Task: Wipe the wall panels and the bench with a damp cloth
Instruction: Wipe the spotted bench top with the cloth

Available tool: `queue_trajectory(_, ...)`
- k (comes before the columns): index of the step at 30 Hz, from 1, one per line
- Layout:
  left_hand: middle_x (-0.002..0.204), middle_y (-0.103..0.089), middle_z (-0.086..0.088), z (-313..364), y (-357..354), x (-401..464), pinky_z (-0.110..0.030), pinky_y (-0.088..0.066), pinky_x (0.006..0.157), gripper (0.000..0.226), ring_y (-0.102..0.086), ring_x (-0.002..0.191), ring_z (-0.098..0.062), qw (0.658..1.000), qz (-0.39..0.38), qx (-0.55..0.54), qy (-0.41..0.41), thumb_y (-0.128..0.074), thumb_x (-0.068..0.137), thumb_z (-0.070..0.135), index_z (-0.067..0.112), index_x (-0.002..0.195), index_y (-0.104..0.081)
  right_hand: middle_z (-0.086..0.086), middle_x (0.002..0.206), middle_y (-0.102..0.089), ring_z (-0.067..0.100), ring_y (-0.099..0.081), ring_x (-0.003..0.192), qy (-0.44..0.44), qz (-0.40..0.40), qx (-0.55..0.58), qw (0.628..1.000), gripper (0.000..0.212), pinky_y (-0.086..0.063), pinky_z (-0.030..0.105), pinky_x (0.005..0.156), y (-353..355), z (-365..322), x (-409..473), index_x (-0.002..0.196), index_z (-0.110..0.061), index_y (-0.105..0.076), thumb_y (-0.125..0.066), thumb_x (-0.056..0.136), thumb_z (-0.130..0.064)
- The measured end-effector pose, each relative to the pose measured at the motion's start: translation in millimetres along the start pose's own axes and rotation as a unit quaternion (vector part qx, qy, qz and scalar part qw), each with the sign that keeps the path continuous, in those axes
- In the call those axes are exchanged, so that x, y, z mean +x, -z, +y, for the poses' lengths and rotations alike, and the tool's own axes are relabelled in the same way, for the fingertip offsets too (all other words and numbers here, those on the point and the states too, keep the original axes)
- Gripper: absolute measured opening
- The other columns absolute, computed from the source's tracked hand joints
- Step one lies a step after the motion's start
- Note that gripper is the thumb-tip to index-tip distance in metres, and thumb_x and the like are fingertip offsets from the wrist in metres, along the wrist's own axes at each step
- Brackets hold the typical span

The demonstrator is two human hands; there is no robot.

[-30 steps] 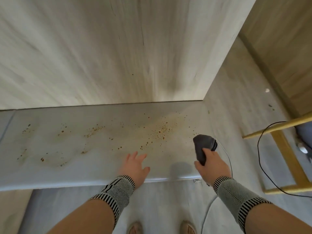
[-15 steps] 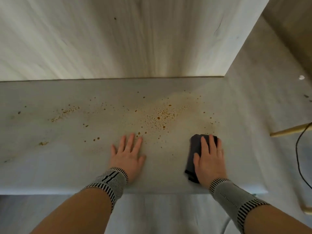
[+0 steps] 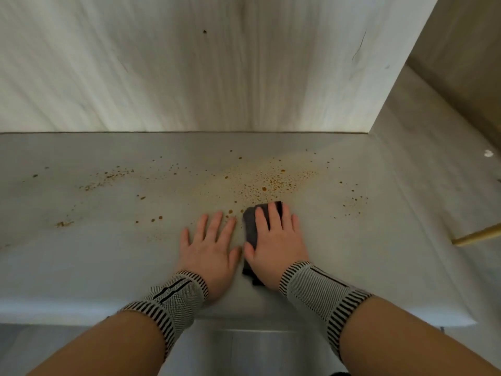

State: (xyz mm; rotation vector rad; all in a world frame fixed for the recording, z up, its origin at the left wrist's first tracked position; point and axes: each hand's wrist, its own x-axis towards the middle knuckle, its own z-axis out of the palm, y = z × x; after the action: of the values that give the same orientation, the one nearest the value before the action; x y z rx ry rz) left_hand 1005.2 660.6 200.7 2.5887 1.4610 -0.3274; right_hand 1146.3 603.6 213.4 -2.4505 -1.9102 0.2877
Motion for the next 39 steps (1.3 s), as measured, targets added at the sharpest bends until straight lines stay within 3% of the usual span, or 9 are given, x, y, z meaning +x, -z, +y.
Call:
queue_trajectory(6, 0.165, 0.013, 0.008, -2, -5, 2, -0.052, -0.002, 0.121, 0.061, 0.009, 0.152, -0.019, 0.999, 0.032, -0.01, -0.005, -0.014, 0.102, 0.054, 0.036, 0.156, 0.007, 0.004, 0.163, -0.004, 0.028, -0.001, 0.149, 0.046, 0.015, -0.036, 0.998, 0.065, -0.006, 0.044, 0.12, 0, 29, 2, 0.154, -0.016, -0.01, -0.03, 0.099, -0.042)
queue_trajectory(12, 0.165, 0.012, 0.007, -4, -4, 0, -0.054, 0.001, 0.121, 0.06, 0.01, 0.152, -0.021, 0.999, 0.027, -0.033, -0.01, -0.013, 0.103, 0.053, 0.035, 0.157, 0.006, 0.014, 0.162, -0.005, 0.035, -0.002, 0.148, -0.147, 0.013, -0.044, 0.988, 0.067, -0.008, 0.049, 0.12, 7, 56, -12, 0.154, -0.006, -0.009, -0.023, 0.1, -0.043)
queue_trajectory(18, 0.165, 0.01, 0.009, -5, -3, -1, -0.054, 0.0, 0.121, 0.058, 0.008, 0.152, -0.019, 0.999, 0.036, -0.038, -0.007, -0.014, 0.103, 0.052, 0.037, 0.157, 0.002, 0.009, 0.163, -0.004, 0.027, 0.0, 0.15, 0.115, 0.0, -0.044, 0.992, 0.064, -0.003, 0.039, 0.122, -9, 12, -28, 0.155, -0.011, -0.01, -0.024, 0.099, -0.04)
queue_trajectory(24, 0.165, 0.012, 0.008, -5, -3, 0, -0.053, 0.002, 0.121, 0.059, 0.009, 0.152, -0.02, 0.999, 0.032, -0.039, -0.008, -0.013, 0.102, 0.053, 0.037, 0.157, 0.004, 0.015, 0.161, -0.006, 0.038, -0.006, 0.146, -0.19, 0.024, -0.028, 0.981, 0.067, -0.014, 0.048, 0.12, 3, 54, -19, 0.153, -0.004, -0.012, -0.031, 0.099, -0.038)
queue_trajectory(27, 0.165, 0.011, 0.009, -5, -4, 2, -0.053, 0.001, 0.121, 0.059, 0.008, 0.152, -0.019, 0.998, 0.037, -0.043, -0.005, -0.016, 0.102, 0.053, 0.038, 0.156, 0.002, 0.016, 0.161, -0.007, 0.04, -0.003, 0.146, -0.009, 0.059, -0.047, 0.997, 0.067, -0.001, 0.05, 0.12, -7, 10, -27, 0.154, -0.007, -0.011, -0.032, 0.097, -0.035)
queue_trajectory(30, 0.165, 0.009, 0.009, -6, -4, 3, -0.053, 0.0, 0.121, 0.059, 0.008, 0.152, -0.019, 0.998, 0.041, -0.043, -0.005, -0.017, 0.102, 0.052, 0.038, 0.156, 0.001, 0.005, 0.163, -0.005, 0.027, -0.002, 0.15, 0.128, 0.029, -0.005, 0.991, 0.064, 0.001, 0.034, 0.12, -4, 11, -35, 0.155, -0.024, -0.011, -0.039, 0.098, -0.023)
queue_trajectory(33, 0.165, 0.01, 0.009, -6, -4, 1, -0.053, 0.001, 0.121, 0.059, 0.008, 0.152, -0.019, 0.998, 0.038, -0.044, -0.009, -0.016, 0.102, 0.053, 0.037, 0.157, 0.001, 0.007, 0.161, -0.016, 0.029, -0.015, 0.145, -0.014, 0.053, -0.002, 0.998, 0.059, -0.018, 0.038, 0.119, 1, 63, -29, 0.151, -0.017, -0.023, -0.04, 0.095, -0.02)
queue_trajectory(36, 0.165, 0.01, 0.008, -5, -3, 1, -0.053, 0.0, 0.121, 0.059, 0.007, 0.152, -0.019, 0.999, 0.041, -0.033, -0.004, -0.015, 0.102, 0.053, 0.036, 0.157, 0.002, 0.014, 0.161, -0.01, 0.037, -0.009, 0.146, -0.238, 0.056, 0.03, 0.969, 0.064, -0.017, 0.046, 0.118, 8, 86, -37, 0.152, -0.01, -0.016, -0.04, 0.097, -0.031)
queue_trajectory(39, 0.165, 0.011, 0.008, -3, -2, 1, -0.053, 0.0, 0.122, 0.059, 0.008, 0.152, -0.019, 0.999, 0.035, -0.03, -0.001, -0.014, 0.103, 0.053, 0.037, 0.157, 0.002, 0.017, 0.16, -0.008, 0.043, -0.004, 0.145, -0.127, 0.062, -0.037, 0.989, 0.067, -0.006, 0.054, 0.118, -5, 47, -39, 0.149, -0.005, -0.03, -0.042, 0.095, -0.042)
